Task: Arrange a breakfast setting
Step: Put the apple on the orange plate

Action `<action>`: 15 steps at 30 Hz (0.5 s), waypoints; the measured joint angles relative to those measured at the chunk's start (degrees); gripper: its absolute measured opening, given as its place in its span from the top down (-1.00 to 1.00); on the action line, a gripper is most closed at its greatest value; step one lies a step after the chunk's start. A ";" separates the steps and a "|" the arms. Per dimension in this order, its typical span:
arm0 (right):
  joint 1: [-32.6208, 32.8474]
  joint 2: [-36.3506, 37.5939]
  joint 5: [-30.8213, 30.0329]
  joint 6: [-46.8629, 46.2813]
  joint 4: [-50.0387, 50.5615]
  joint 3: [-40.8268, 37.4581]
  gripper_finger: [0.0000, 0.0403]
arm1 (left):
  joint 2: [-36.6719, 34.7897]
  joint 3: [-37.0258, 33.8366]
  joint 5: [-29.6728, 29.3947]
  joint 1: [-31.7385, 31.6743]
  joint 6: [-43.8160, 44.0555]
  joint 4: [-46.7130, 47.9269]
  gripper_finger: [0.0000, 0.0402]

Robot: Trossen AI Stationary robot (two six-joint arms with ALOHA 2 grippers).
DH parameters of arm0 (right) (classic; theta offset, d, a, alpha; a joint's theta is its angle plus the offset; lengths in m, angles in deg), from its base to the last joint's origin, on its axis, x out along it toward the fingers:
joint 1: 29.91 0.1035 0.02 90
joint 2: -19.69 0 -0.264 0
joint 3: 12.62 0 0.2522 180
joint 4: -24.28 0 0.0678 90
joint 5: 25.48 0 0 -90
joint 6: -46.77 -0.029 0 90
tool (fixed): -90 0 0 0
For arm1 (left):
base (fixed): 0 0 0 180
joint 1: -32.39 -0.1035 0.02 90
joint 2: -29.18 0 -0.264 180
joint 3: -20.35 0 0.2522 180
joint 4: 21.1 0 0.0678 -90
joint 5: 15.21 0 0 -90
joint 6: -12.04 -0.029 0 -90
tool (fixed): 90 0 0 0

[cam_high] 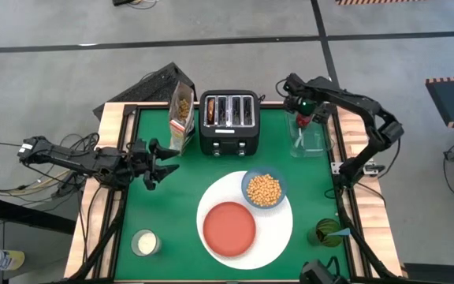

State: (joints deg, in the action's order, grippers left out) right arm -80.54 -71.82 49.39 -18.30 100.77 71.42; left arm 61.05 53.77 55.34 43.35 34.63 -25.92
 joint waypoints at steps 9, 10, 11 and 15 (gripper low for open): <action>-0.19 -5.00 -4.53 -4.57 -0.02 -0.07 -0.96 | -0.06 0.00 -3.29 0.00 -3.52 -0.05 -0.41; -0.19 -5.31 -4.97 -5.30 -0.24 -0.07 -0.96 | -0.06 0.00 -3.90 0.00 -4.12 -0.05 -0.41; -0.21 -5.54 -5.44 -5.41 -0.48 -0.07 -0.96 | -0.09 0.00 -4.49 0.00 -4.71 -0.06 -0.41; -0.98 -7.02 -5.97 -5.12 -0.52 -0.07 -0.96 | -0.06 0.00 -8.36 -0.02 -4.98 -0.09 -0.41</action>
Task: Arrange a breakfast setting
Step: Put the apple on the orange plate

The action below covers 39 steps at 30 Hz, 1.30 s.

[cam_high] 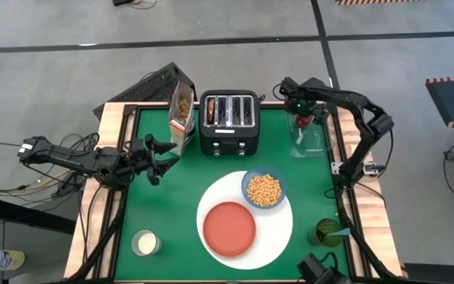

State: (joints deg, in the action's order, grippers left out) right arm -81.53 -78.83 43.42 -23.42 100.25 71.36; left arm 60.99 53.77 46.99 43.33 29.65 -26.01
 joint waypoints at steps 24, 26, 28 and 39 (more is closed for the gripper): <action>-1.63 -5.72 -1.37 0.17 -6.10 -0.04 -0.96 | 0.00 0.00 -6.35 -0.04 -0.91 0.15 -0.41; -1.76 -5.71 -1.56 0.81 -6.31 -0.04 -0.96 | 0.02 0.00 -6.35 -0.04 -0.90 0.17 -0.41; -1.79 -5.72 -1.56 1.85 -6.53 -0.04 -0.96 | 0.00 0.00 -6.45 -0.04 -0.87 0.17 -0.41; -1.76 -5.80 -1.23 2.65 -8.07 -2.79 -0.81 | 0.00 0.00 -7.11 -0.04 -0.41 0.17 -0.41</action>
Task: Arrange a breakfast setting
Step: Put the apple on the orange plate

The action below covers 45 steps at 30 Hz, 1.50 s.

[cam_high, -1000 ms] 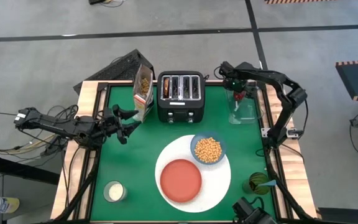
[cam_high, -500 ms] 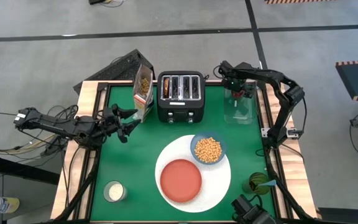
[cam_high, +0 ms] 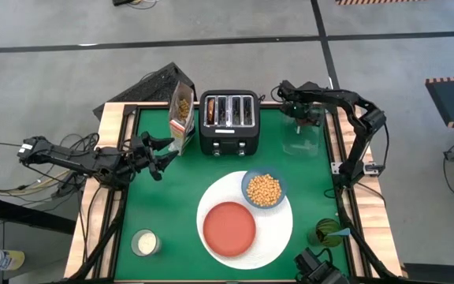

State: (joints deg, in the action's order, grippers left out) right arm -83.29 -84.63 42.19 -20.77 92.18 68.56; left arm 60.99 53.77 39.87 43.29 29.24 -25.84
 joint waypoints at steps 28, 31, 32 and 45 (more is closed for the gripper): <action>0.93 15.22 0.99 8.62 1.97 -1.69 -0.56 | 0.02 0.00 -0.39 0.00 0.60 -0.46 -0.41; 2.86 20.41 1.12 13.07 1.01 -1.62 -0.56 | 0.01 0.00 -0.55 0.00 0.60 -0.46 -0.41; 3.82 22.22 1.21 14.57 0.65 -1.62 -0.56 | 0.02 0.00 -0.70 0.00 0.60 -0.44 -0.41; 32.70 42.82 9.03 17.91 -8.23 -1.58 -0.57 | 0.01 0.00 -1.55 0.00 -0.29 -0.12 -0.41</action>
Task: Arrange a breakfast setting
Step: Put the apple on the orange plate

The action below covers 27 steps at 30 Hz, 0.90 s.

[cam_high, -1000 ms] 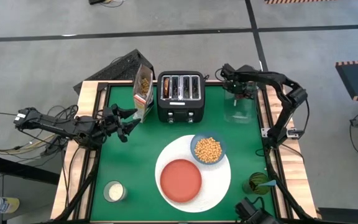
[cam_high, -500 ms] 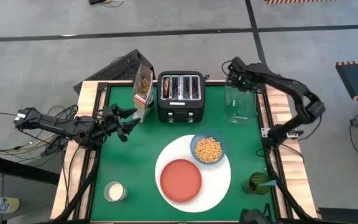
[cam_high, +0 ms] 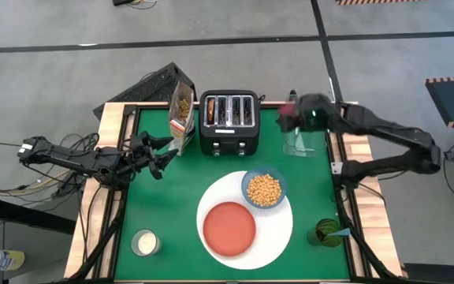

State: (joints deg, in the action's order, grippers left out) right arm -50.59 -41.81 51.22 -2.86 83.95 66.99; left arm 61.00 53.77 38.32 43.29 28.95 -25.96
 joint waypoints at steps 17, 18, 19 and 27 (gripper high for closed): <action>34.87 -18.20 -0.65 6.58 -29.45 0.07 -0.58 | -0.03 0.00 1.90 0.00 -2.29 0.09 -0.41; 35.57 -19.82 -0.52 6.56 -30.28 0.08 -0.58 | -0.01 0.00 2.63 0.00 -2.48 0.16 -0.41; 36.19 -21.28 -0.18 6.56 -30.99 0.07 -0.58 | -0.01 0.00 3.55 0.00 -2.87 0.19 -0.41; 40.56 -30.27 2.78 3.25 -32.78 0.07 -0.58 | -0.01 0.00 6.10 0.02 -2.00 0.34 -0.41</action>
State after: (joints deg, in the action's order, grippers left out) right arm -10.04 -72.08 53.99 0.39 51.17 67.05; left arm 60.99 53.77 44.42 43.31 26.96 -25.62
